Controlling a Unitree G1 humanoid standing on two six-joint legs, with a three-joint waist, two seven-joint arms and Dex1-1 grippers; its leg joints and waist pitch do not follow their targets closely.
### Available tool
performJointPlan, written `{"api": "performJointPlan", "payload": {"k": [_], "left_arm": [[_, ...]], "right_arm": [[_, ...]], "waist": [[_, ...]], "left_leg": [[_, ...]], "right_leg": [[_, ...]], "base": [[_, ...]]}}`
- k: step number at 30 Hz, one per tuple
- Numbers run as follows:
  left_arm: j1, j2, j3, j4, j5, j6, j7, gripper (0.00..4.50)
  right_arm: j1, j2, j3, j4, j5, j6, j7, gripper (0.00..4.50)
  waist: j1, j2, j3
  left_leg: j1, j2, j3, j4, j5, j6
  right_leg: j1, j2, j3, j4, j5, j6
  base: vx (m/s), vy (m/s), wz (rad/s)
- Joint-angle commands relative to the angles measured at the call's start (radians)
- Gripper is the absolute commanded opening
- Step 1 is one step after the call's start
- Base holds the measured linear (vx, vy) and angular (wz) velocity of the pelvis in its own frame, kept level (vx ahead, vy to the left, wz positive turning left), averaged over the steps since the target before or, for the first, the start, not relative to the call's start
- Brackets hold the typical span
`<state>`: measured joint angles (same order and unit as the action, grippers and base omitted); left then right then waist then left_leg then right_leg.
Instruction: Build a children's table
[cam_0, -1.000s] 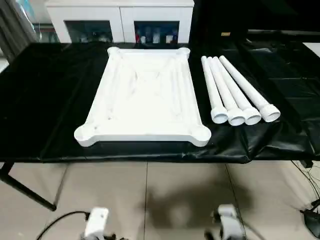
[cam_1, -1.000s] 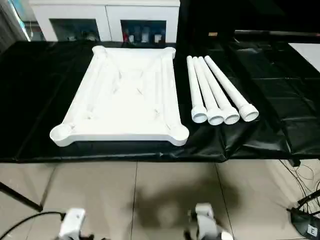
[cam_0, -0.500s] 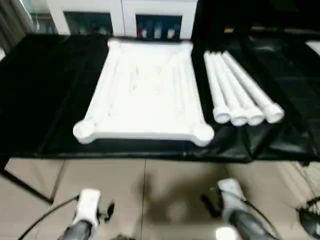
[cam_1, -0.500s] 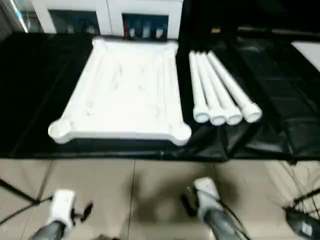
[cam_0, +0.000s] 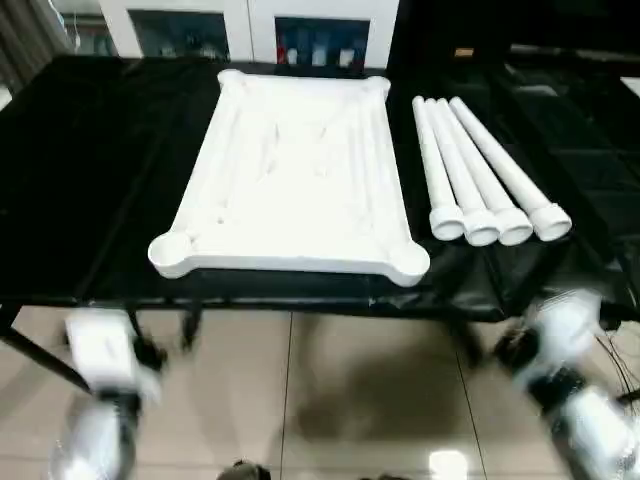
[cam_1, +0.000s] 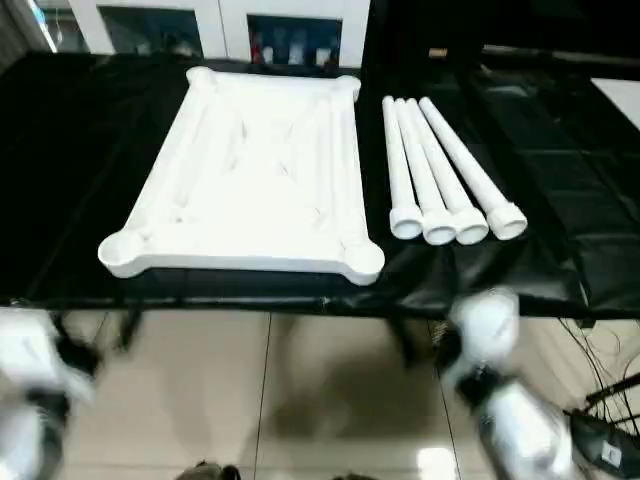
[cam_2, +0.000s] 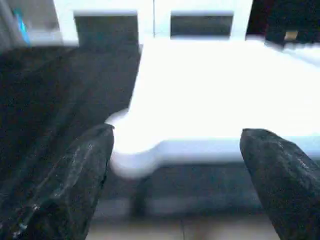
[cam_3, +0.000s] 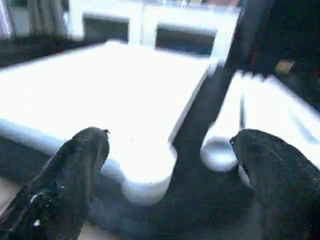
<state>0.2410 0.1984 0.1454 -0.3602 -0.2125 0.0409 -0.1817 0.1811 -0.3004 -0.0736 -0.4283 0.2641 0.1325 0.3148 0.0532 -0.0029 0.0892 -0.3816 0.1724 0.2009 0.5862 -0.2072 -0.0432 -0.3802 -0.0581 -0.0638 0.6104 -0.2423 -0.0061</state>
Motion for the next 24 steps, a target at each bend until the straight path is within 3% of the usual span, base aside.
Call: {"api": "performJointPlan", "payload": {"k": [1, 3, 4, 5, 7, 8, 9, 10, 11, 13, 14, 16, 22, 24], "left_arm": [[-0.056, 0.02, -0.013, -0.066, -0.001, 0.077, 0.006, 4.48], [-0.135, 0.023, -0.034, -0.068, 0.019, 0.125, 0.02, 4.48], [-0.216, 0.008, -0.046, -0.027, 0.041, 0.141, 0.044, 4.48], [-0.234, 0.004, -0.049, -0.017, 0.048, 0.143, 0.05, 4.48], [-0.368, -0.054, -0.029, 0.088, 0.119, 0.146, 0.192, 4.48], [-0.381, -0.061, -0.024, 0.1, 0.127, 0.144, 0.211, 4.48], [-0.384, -0.056, -0.025, 0.101, 0.139, 0.158, 0.216, 4.48], [-0.384, -0.059, -0.019, 0.108, 0.048, 0.181, 0.169, 4.48], [-0.378, -0.056, -0.021, 0.105, 0.014, 0.184, 0.139, 4.48], [-0.366, -0.042, -0.032, 0.109, 0.036, 0.219, 0.134, 4.48], [-0.351, -0.024, -0.048, 0.103, 0.081, 0.218, 0.132, 4.48], [-0.343, -0.019, -0.056, 0.097, 0.087, 0.218, 0.124, 4.48], [-0.321, -0.031, -0.066, 0.103, 0.121, 0.242, 0.153, 4.48], [-0.321, -0.025, -0.072, 0.102, 0.122, 0.245, 0.154, 4.48]], "right_arm": [[-0.086, 0.006, -0.02, -0.026, 0.005, 0.054, -0.045, 4.42], [-0.196, 0.031, -0.02, 0.023, -0.041, 0.029, -0.094, 4.42], [-0.261, 0.051, -0.029, 0.077, -0.079, 0.058, -0.154, 4.42], [-0.272, 0.055, -0.033, 0.088, -0.079, 0.069, -0.168, 4.42], [-0.351, 0.082, -0.059, 0.186, 0.015, 0.178, -0.208, 4.42], [-0.36, 0.084, -0.061, 0.195, 0.016, 0.191, -0.214, 4.42], [-0.365, 0.09, -0.06, 0.193, 0.044, 0.205, -0.202, 4.42], [-0.376, 0.097, -0.054, 0.2, 0.054, 0.207, -0.194, 4.42], [-0.389, 0.098, -0.045, 0.209, 0.055, 0.224, -0.185, 4.42], [-0.417, 0.105, -0.019, 0.223, 0.034, 0.25, -0.178, 4.42], [-0.433, 0.112, 0.002, 0.235, 0.006, 0.257, -0.177, 4.42], [-0.434, 0.116, 0.007, 0.24, -0.001, 0.253, -0.174, 4.42], [-0.446, 0.127, 0.068, 0.294, -0.025, 0.277, -0.185, 4.42], [-0.445, 0.129, 0.074, 0.292, -0.024, 0.281, -0.182, 4.42]], "waist": [[-0.004, 0.004, -0.041], [-0.007, -0.003, -0.049], [-0.009, -0.008, -0.053], [-0.01, -0.001, -0.056], [-0.01, -0.006, -0.067], [-0.011, -0.005, -0.067], [-0.005, -0.006, -0.072], [-0.002, -0.009, -0.079], [-0.003, -0.01, -0.083], [-0.004, -0.008, -0.086], [-0.005, -0.009, -0.085], [-0.001, -0.006, -0.083], [0.014, -0.01, -0.079], [0.016, -0.007, -0.072]], "left_leg": [[0.02, 0.076, -0.046, -0.08, -0.117, 0.061], [0.021, 0.072, -0.043, -0.071, -0.057, 0.066], [0.019, 0.069, -0.042, -0.067, -0.02, 0.065], [0.024, 0.064, -0.039, -0.063, -0.006, 0.063], [0.025, 0.061, -0.037, -0.054, 0.034, 0.071], [0.026, 0.059, -0.038, -0.053, 0.037, 0.075], [0.019, 0.06, -0.04, -0.049, 0.053, 0.079], [0.012, 0.059, -0.041, -0.044, 0.094, 0.095], [0.01, 0.057, -0.041, -0.042, 0.103, 0.098], [0.011, 0.056, -0.039, -0.038, 0.112, 0.11], [0.011, 0.057, -0.037, -0.037, 0.09, 0.114], [0.015, 0.063, -0.036, -0.039, 0.047, 0.109], [0.027, 0.071, -0.034, -0.05, -0.07, 0.035], [0.037, 0.072, -0.036, -0.062, -0.207, -0.003]], "right_leg": [[0.027, -0.082, 0.065, -0.067, 0.025, -0.141], [0.03, -0.081, 0.064, -0.056, 0.109, -0.157], [0.034, -0.08, 0.064, -0.047, 0.151, -0.168], [0.032, -0.081, 0.064, -0.046, 0.163, -0.18], [0.041, -0.077, 0.067, -0.036, 0.248, -0.189], [0.04, -0.075, 0.067, -0.035, 0.264, -0.196], [0.049, -0.081, 0.066, -0.032, 0.287, -0.203], [0.054, -0.084, 0.064, -0.021, 0.356, -0.205], [0.057, -0.082, 0.063, -0.019, 0.367, -0.208], [0.053, -0.08, 0.061, -0.017, 0.369, -0.221], [0.053, -0.082, 0.062, -0.021, 0.335, -0.224], [0.048, -0.085, 0.062, -0.029, 0.248, -0.224], [0.04, -0.086, 0.064, -0.043, 0.042, -0.21], [0.044, -0.087, 0.062, -0.058, -0.127, -0.174]], "base": [[0.0, 0.0, 0.0], [0.0, 0.0, 0.0], [0.0, 0.0, 0.0], [0.0, 0.0, 0.0], [0.0, 0.0, 0.0], [0.0, 0.0, 0.0], [0.0, 0.0, 0.0], [0.0, 0.0, 0.0], [0.0, 0.0, 0.0], [0.0, 0.0, 0.0], [0.0, 0.0, 0.0], [0.0, 0.0, 0.0], [0.0, 0.0, 0.0], [0.0, 0.0, 0.0]]}}
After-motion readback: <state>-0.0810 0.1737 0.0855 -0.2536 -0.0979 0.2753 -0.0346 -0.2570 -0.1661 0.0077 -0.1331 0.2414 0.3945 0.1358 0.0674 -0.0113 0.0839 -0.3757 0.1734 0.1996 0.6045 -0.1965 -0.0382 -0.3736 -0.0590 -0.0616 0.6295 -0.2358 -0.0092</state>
